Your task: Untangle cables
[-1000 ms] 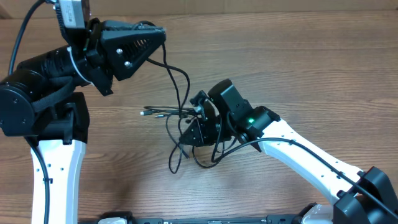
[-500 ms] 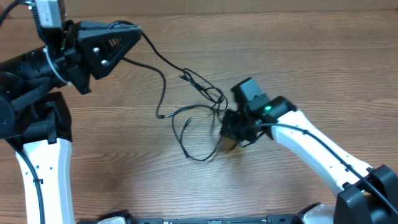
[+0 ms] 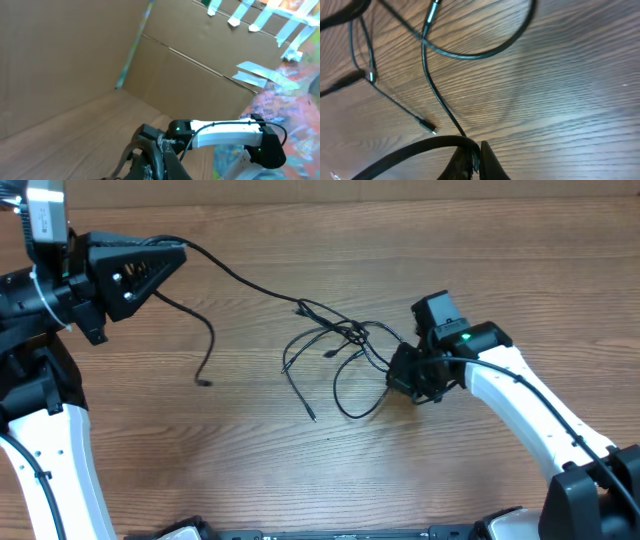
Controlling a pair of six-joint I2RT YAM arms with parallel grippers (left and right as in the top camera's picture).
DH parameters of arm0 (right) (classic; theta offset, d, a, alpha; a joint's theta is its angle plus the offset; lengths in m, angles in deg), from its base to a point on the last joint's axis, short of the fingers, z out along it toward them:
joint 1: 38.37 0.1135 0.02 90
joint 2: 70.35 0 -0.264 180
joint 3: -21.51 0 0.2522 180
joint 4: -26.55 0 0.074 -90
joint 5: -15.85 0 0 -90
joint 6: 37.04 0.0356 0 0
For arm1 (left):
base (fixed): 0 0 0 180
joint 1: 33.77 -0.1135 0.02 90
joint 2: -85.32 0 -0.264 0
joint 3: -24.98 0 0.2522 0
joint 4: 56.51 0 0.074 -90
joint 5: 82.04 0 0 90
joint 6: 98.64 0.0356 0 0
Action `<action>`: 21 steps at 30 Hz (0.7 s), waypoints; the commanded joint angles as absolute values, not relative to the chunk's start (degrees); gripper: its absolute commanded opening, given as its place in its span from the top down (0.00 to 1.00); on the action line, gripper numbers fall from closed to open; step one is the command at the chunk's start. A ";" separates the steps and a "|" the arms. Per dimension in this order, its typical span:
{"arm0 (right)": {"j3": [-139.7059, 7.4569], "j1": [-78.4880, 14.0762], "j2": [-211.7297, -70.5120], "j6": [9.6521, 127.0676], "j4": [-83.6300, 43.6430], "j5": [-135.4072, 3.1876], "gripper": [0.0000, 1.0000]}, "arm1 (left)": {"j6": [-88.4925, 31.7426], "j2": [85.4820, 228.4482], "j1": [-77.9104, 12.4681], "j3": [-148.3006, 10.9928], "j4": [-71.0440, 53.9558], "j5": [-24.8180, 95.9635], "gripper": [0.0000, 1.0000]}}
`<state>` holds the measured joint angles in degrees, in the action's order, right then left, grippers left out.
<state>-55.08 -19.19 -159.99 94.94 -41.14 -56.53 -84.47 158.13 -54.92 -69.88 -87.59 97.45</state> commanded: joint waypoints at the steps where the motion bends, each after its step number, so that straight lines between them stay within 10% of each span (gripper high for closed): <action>1: -55.29 -20.94 -160.06 94.87 -42.50 -57.31 0.94 | -82.72 158.40 -55.53 -70.84 -87.96 98.50 0.96; 9: -55.29 -21.73 -160.06 94.72 -43.46 -57.36 0.30 | -82.72 158.44 -55.53 -70.84 -87.96 98.48 0.96; 21: -55.29 -21.73 -160.06 82.87 -27.20 -32.13 0.09 | -82.98 158.44 -54.41 -70.84 -87.55 98.46 0.96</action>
